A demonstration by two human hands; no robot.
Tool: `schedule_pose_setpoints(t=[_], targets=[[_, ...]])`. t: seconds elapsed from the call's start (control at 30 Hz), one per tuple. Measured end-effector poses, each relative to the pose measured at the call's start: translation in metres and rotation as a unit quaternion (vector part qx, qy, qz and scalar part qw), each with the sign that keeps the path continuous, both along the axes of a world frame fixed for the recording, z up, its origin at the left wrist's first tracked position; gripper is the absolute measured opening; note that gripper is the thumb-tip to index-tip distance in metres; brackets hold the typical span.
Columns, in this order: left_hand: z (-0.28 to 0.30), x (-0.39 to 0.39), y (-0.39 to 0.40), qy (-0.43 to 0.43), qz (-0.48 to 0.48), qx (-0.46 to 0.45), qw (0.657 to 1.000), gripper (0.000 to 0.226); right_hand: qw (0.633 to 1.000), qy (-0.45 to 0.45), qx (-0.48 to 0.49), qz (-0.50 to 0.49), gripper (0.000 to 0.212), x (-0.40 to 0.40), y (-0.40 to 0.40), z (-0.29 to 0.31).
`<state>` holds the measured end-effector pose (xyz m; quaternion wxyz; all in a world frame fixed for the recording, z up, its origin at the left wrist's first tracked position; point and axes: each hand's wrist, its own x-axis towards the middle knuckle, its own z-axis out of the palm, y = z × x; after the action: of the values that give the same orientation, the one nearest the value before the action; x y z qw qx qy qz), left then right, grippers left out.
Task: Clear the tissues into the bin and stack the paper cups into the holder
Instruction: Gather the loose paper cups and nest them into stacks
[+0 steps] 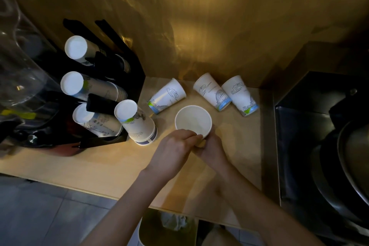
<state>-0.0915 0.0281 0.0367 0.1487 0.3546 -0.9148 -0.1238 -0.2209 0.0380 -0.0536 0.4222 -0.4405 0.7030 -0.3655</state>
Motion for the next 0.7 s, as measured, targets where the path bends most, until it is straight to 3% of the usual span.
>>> schedule_pose_setpoints(t=[0.23, 0.33, 0.7], targets=[[0.005, 0.045, 0.016, -0.001, 0.072, -0.008, 0.997, 0.02, 0.997, -0.02, -0.024, 0.073, 0.063, 0.051, 0.006, 0.014], [0.001, 0.067, 0.018, -0.008, 0.087, 0.012, 0.996, 0.027, 0.996, -0.014, -0.026, 0.085, 0.063, 0.074, 0.008, 0.016], [-0.014, 0.102, 0.021, 0.009, 0.057, 0.056, 0.997, 0.022, 0.998, 0.007, 0.003, 0.063, 0.068, 0.112, 0.022, 0.012]])
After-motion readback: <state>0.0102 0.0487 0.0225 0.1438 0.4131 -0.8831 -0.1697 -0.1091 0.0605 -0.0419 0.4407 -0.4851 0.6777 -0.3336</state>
